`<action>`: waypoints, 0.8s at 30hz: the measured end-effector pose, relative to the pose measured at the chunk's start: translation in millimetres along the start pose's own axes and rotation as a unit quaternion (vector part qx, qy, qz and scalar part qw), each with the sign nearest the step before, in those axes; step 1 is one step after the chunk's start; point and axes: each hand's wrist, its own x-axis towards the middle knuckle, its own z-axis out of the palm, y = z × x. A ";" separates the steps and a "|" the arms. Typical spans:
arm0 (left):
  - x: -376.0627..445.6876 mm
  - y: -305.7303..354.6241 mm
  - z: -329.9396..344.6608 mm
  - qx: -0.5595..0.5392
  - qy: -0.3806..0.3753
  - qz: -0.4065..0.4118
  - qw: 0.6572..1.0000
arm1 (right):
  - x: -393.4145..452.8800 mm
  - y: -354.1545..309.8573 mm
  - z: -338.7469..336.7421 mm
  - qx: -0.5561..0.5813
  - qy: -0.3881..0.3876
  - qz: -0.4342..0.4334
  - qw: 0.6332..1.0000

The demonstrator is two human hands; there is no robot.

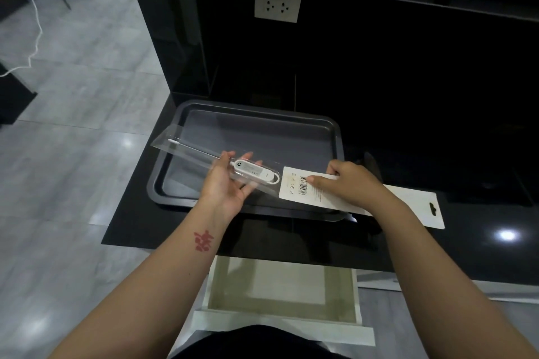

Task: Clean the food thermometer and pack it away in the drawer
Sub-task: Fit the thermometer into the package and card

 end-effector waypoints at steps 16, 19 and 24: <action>-9.9 -42.2 16.5 0.004 -0.030 -0.050 0.998 | 4.0 -32.4 27.1 -0.006 0.119 0.001 0.993; -9.4 -47.4 15.6 0.017 -0.036 -0.046 0.998 | 4.9 -34.1 25.0 0.001 0.064 0.005 0.998; -8.2 -47.5 14.0 0.015 -0.056 -0.044 0.997 | 11.8 -30.3 22.2 0.143 -0.033 0.003 0.989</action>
